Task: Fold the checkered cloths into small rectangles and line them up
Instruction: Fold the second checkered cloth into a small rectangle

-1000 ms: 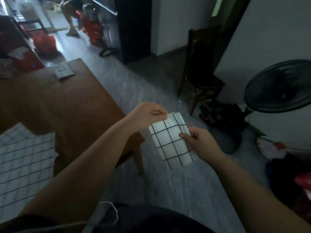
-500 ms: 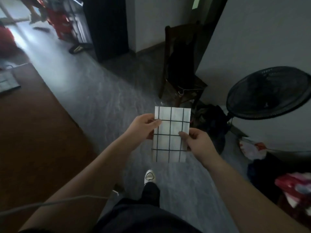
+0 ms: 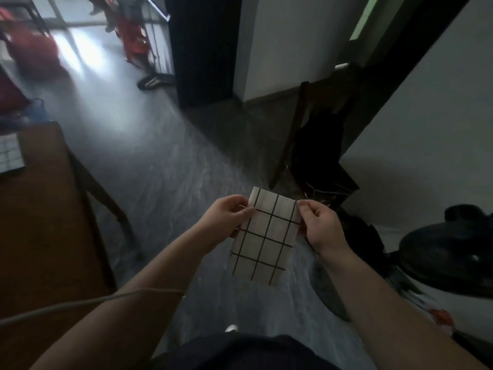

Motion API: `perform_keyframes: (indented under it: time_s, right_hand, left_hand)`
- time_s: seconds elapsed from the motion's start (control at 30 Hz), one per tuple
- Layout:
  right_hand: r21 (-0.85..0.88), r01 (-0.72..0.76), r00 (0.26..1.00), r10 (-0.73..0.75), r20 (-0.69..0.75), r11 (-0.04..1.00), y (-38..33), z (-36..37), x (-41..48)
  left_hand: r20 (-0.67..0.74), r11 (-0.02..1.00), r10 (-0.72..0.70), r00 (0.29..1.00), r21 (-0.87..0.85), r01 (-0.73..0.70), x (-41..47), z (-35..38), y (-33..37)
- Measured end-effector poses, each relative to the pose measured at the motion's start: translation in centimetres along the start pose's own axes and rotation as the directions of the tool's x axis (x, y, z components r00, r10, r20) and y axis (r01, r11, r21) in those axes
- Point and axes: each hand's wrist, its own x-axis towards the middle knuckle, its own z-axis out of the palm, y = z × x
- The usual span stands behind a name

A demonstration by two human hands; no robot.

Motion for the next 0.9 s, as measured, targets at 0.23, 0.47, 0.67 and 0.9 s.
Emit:
perform_keyframes:
  time_s: [0.23, 0.47, 0.67, 0.9]
  right_hand:
    - [0.021, 0.012, 0.985, -0.016, 0.170, 1.000, -1.7, 5.7, 11.2]
    - [0.089, 0.021, 0.942, -0.049, 0.332, 0.996, -4.8, 11.2, 25.2]
    - [0.096, -0.070, 0.817, 0.002, 0.576, 0.993, -9.1, 17.7, 36.3]
    - [-0.088, -0.025, 0.546, 0.087, 0.833, 0.996, -13.0, 29.5, 42.2]
  left_hand:
    - [0.039, 0.929, -0.175, 0.984, -0.324, 0.178, 8.9, -5.7, 2.8]
    - [-0.149, 0.878, -0.188, 0.971, -0.468, 0.099, 20.5, -10.7, 5.7]
    - [-0.384, 0.896, -0.204, 0.901, -0.445, 0.014, 27.6, -17.7, 9.7]
    - [-0.655, 0.865, -0.214, 0.725, -0.471, -0.170, 30.7, -28.9, 10.7]
